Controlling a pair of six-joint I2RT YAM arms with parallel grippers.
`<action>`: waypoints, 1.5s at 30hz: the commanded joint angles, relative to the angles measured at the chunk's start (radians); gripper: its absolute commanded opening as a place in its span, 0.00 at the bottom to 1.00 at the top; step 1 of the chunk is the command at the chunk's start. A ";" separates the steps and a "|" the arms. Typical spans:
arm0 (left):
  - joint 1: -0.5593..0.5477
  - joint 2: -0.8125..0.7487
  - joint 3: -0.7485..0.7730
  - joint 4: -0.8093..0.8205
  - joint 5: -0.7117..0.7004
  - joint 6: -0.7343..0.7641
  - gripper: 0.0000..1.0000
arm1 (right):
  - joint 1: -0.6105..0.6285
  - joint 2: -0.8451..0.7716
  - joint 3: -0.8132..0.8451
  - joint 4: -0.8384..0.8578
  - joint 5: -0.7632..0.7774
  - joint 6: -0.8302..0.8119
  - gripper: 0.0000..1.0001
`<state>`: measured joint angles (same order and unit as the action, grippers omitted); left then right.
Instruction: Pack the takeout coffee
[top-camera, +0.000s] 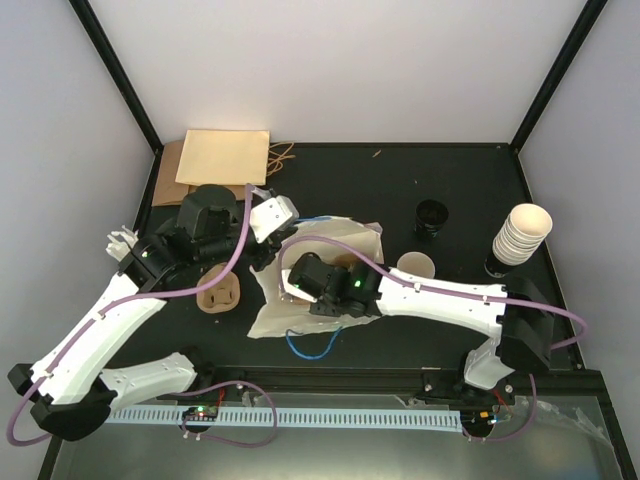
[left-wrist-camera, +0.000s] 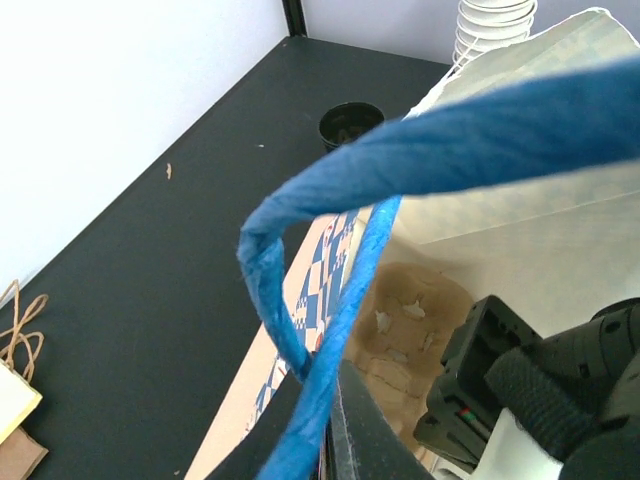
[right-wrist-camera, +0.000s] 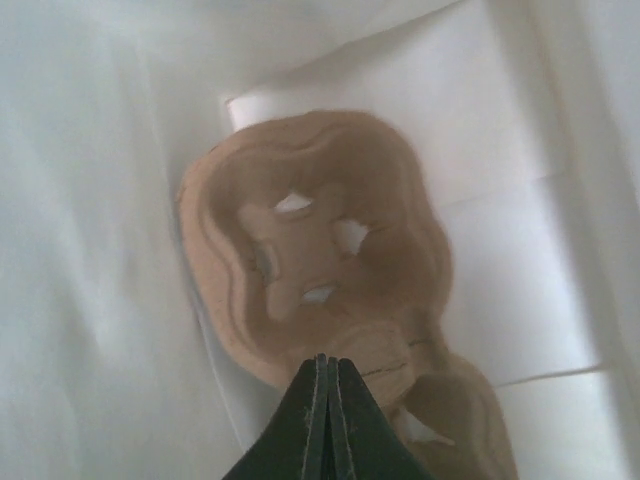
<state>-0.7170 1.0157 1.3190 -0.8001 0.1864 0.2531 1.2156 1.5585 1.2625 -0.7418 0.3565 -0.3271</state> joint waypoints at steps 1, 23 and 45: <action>-0.010 -0.013 0.054 -0.004 0.012 0.034 0.02 | 0.016 0.040 -0.063 0.021 0.008 -0.095 0.01; -0.160 -0.020 0.002 -0.083 -0.063 0.073 0.02 | 0.016 0.247 -0.166 0.391 0.222 -0.288 0.01; -0.160 0.012 -0.001 -0.072 -0.128 0.037 0.02 | -0.007 0.092 -0.137 0.226 0.071 -0.132 0.02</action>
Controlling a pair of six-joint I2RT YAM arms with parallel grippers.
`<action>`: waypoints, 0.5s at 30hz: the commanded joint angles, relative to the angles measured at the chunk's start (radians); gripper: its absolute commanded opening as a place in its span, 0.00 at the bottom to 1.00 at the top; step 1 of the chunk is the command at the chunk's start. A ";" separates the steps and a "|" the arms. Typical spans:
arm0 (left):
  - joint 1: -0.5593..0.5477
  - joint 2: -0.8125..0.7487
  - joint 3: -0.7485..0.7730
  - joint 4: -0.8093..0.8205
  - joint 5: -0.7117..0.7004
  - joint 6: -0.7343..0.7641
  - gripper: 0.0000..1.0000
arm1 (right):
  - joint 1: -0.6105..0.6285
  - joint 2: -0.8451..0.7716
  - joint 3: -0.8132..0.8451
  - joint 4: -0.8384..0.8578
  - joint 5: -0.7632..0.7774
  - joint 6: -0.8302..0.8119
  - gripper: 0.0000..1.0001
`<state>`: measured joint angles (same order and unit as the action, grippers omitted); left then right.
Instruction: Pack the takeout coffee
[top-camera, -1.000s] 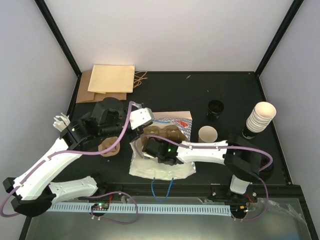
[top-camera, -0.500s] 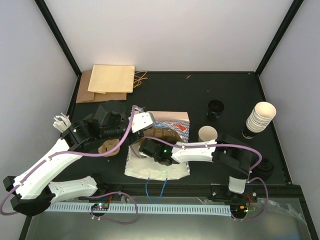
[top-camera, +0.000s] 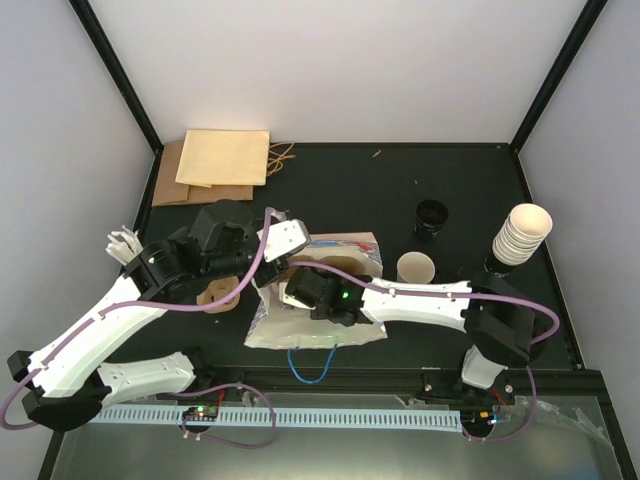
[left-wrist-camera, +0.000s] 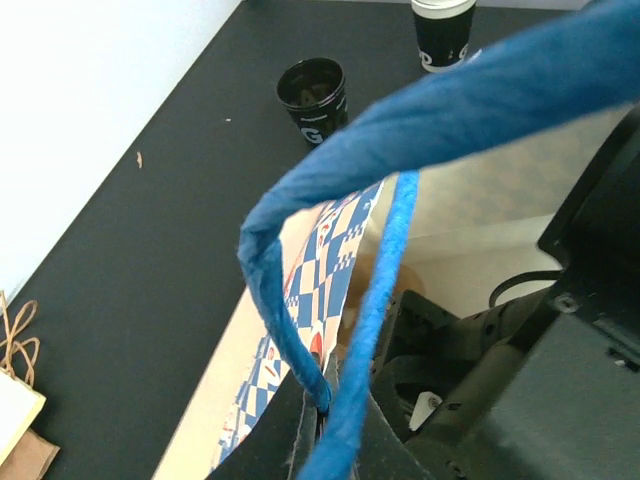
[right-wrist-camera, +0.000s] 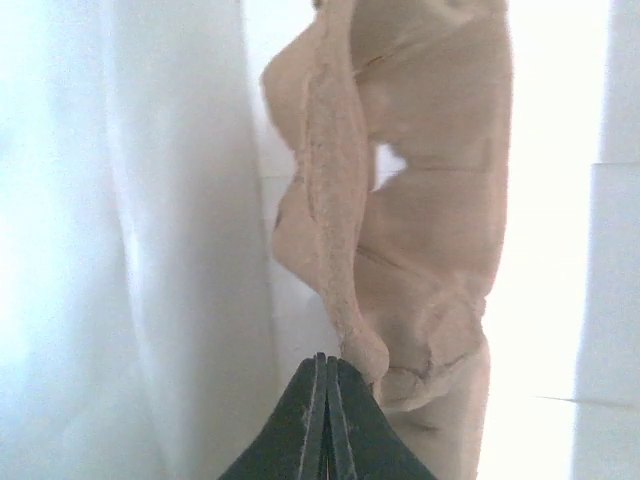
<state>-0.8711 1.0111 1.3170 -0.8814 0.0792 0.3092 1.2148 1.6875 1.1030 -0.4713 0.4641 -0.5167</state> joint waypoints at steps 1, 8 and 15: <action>-0.006 0.017 0.001 0.010 -0.023 -0.018 0.01 | -0.007 -0.040 0.020 -0.056 -0.043 0.058 0.03; -0.006 0.023 0.005 0.006 -0.019 -0.019 0.02 | -0.006 -0.074 0.020 -0.068 -0.071 0.095 0.21; -0.006 0.017 0.002 0.014 -0.038 -0.032 0.02 | -0.015 -0.051 0.125 -0.126 -0.039 0.273 0.36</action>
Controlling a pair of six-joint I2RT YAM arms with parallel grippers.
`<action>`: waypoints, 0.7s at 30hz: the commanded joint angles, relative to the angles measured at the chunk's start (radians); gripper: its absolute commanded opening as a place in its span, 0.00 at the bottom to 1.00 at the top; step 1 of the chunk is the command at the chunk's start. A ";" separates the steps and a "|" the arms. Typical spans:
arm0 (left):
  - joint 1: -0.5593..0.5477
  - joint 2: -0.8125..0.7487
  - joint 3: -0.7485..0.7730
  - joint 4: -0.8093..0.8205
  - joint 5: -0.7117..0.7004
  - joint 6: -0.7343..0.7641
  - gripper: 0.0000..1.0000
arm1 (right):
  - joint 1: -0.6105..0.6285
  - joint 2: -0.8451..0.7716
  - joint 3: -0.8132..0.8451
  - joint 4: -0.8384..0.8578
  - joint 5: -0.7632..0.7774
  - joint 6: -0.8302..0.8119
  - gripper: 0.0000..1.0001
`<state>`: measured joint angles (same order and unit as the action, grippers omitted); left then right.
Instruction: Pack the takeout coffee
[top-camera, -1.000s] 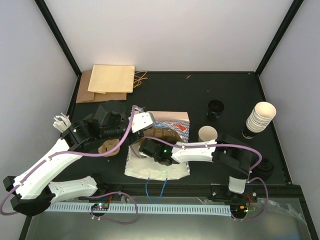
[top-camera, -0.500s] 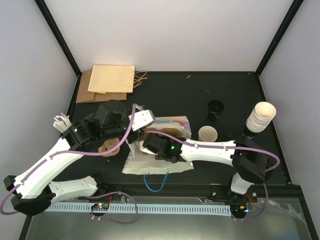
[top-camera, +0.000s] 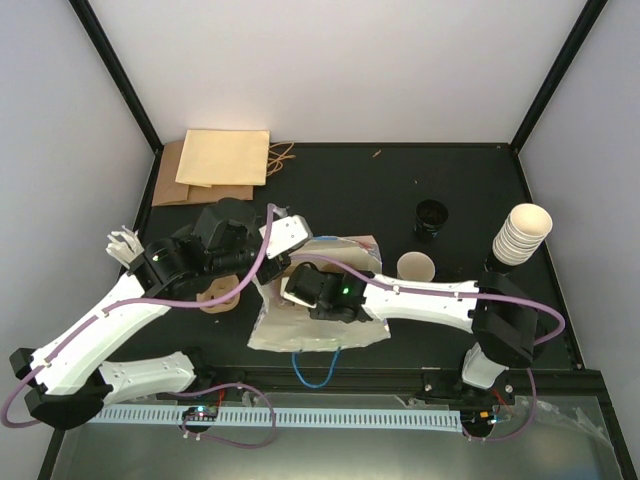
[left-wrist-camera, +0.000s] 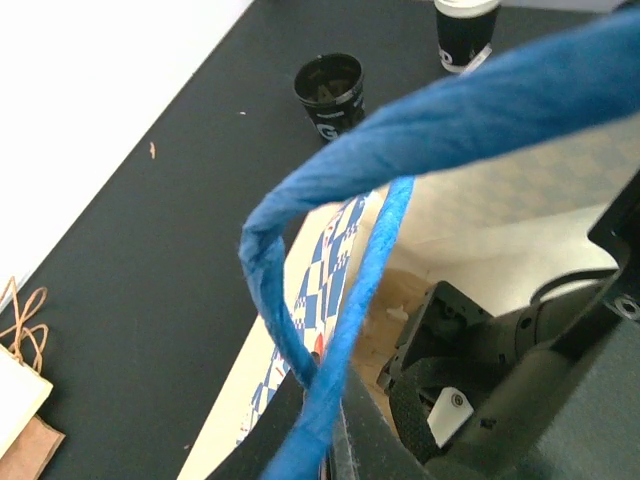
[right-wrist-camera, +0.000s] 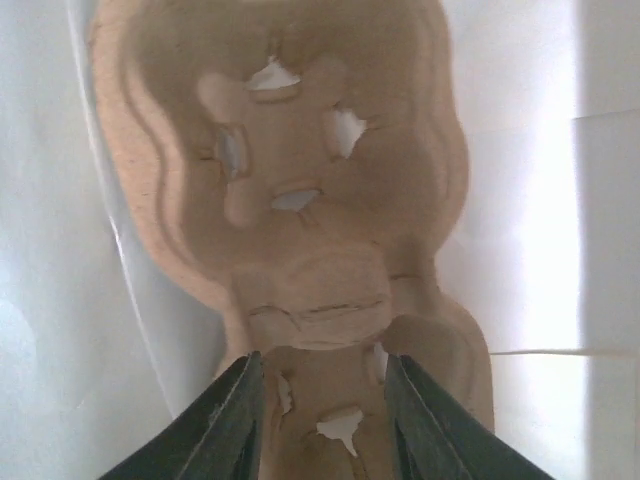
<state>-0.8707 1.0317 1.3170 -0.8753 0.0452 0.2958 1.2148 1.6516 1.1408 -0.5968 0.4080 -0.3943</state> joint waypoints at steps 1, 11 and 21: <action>-0.007 -0.004 0.000 0.013 -0.010 -0.023 0.01 | -0.018 -0.014 0.098 -0.004 0.019 0.179 0.37; -0.007 -0.044 -0.045 0.115 -0.045 -0.090 0.02 | -0.064 0.045 0.188 -0.013 0.004 0.595 0.57; -0.010 -0.077 -0.120 0.182 -0.106 -0.153 0.02 | -0.066 0.085 0.024 0.203 0.180 0.725 0.68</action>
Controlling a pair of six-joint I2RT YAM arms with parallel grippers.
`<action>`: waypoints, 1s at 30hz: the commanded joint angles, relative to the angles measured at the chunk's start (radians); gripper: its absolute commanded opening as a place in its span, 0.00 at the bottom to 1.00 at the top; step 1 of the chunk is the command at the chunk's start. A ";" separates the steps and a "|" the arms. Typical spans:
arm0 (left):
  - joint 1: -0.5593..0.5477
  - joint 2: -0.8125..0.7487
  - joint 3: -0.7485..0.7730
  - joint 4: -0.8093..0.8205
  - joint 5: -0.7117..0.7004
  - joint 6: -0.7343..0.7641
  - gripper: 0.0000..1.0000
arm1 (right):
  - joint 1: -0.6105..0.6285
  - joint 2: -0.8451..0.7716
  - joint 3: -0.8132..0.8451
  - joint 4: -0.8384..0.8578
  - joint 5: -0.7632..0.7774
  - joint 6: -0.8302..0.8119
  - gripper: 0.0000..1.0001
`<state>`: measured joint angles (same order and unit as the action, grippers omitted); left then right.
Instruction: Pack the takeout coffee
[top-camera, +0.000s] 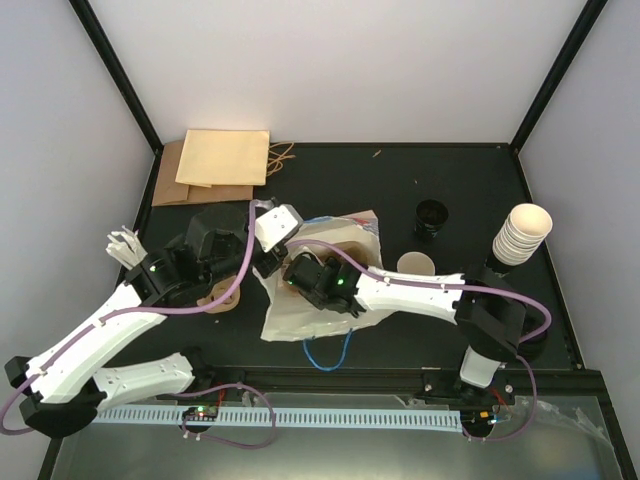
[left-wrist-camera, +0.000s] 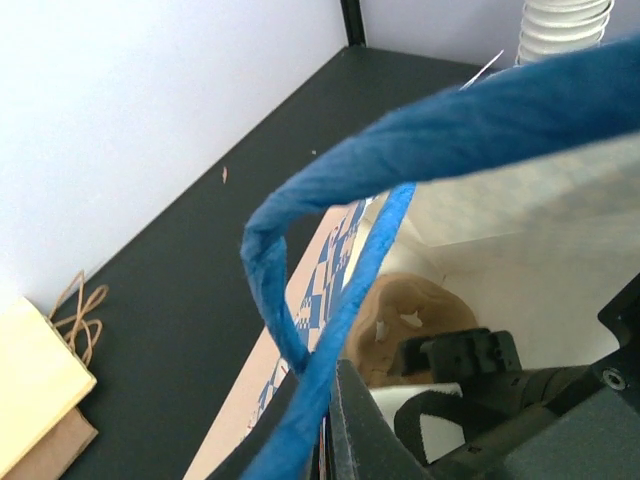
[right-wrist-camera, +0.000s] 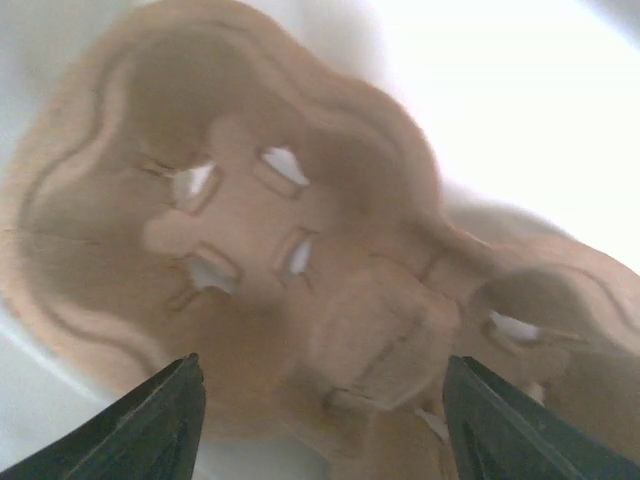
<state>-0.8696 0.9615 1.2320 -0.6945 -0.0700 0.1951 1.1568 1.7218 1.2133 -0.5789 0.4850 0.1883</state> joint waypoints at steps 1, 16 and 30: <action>-0.014 -0.013 -0.040 0.006 0.011 -0.054 0.01 | -0.009 0.017 -0.063 0.208 0.115 0.154 0.71; -0.023 -0.049 -0.066 0.015 0.089 -0.092 0.01 | -0.027 0.106 -0.077 0.315 0.086 0.242 0.74; -0.023 -0.036 0.045 -0.020 0.082 -0.030 0.01 | -0.026 0.062 -0.253 0.474 0.087 0.219 0.68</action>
<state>-0.8787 0.9260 1.2217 -0.7284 -0.0463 0.1425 1.1423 1.8015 0.9894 -0.2031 0.5621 0.3843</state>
